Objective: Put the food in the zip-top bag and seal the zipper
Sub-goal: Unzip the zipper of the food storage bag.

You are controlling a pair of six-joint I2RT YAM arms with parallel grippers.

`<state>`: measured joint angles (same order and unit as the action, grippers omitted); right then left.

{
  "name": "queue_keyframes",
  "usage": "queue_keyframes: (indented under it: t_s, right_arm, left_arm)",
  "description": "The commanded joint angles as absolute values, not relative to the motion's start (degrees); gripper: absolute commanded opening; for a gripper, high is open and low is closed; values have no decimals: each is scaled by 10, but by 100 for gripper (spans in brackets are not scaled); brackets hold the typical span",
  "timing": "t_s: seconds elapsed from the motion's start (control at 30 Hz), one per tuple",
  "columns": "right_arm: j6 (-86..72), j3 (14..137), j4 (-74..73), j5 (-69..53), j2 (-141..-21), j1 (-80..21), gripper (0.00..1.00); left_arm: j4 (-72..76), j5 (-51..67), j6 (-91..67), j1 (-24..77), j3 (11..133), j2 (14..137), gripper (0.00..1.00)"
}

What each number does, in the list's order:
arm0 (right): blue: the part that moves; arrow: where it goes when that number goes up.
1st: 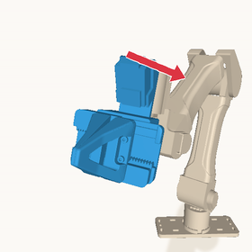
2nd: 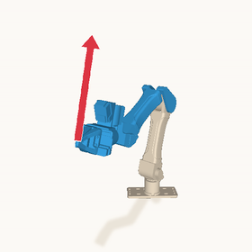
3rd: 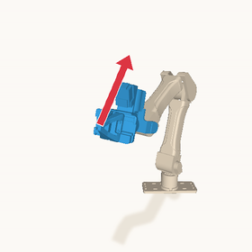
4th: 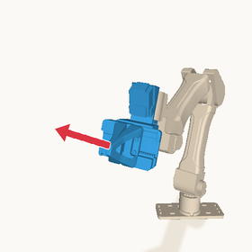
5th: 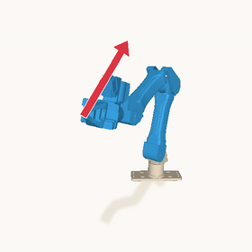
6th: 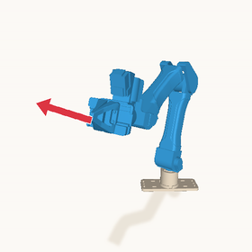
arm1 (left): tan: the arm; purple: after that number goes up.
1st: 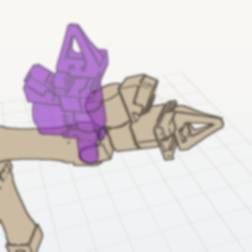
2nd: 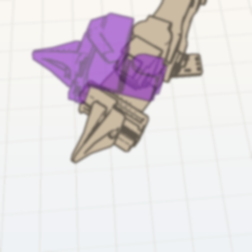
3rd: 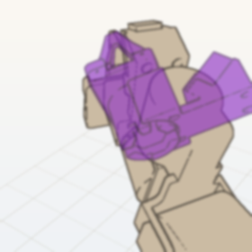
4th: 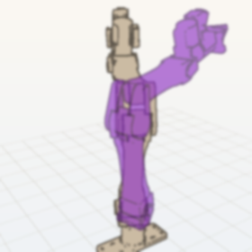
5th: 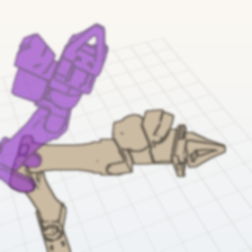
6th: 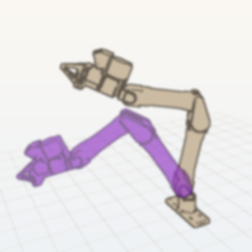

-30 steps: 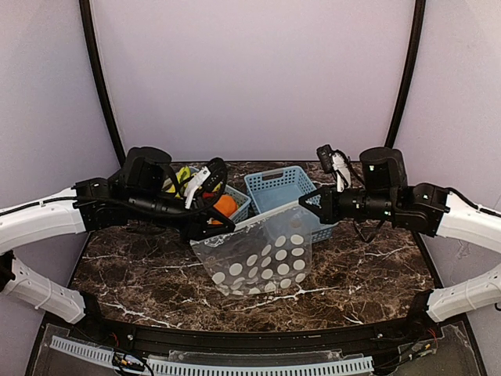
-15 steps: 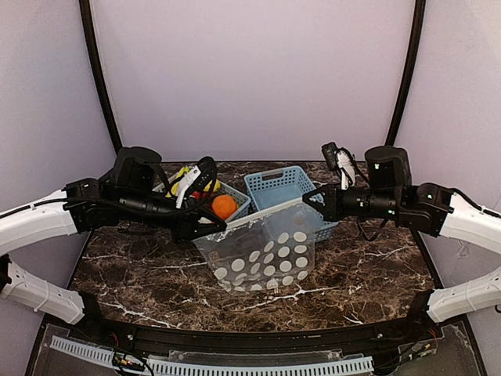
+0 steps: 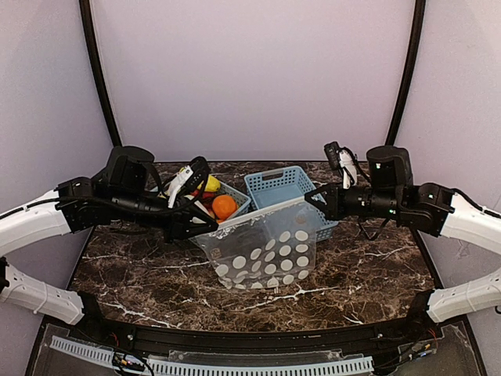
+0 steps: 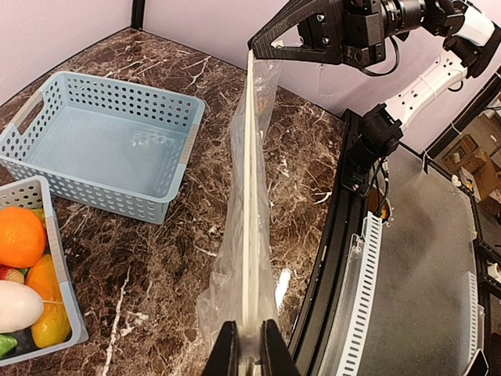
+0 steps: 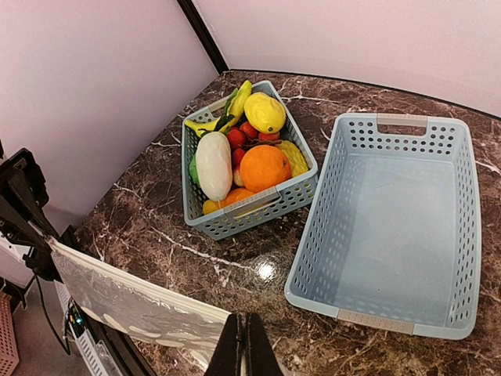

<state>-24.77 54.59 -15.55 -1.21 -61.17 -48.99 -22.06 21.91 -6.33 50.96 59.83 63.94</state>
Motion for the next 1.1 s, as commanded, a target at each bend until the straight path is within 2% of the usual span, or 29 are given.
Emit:
queue_keyframes:
  t_s: [0.0,0.67,0.9,0.93,1.07]
  right_arm:
    - [-255,538,-165,75,-594,-462,0]
    - [-259,528,-167,79,-584,-450,0]
    - [-258,546,-166,28,-602,-451,0]
    - [-260,551,-167,17,-604,-451,7]
    - [-272,564,-170,3,-595,-450,54]
  left_arm:
    - [-307,219,-53,501,586,613,1]
    - [-321,212,-41,493,585,615,1]
    - [-231,282,-76,493,579,643,1]
    - [-222,285,-80,493,580,645,1]
    - [-198,229,-87,493,583,624,1]
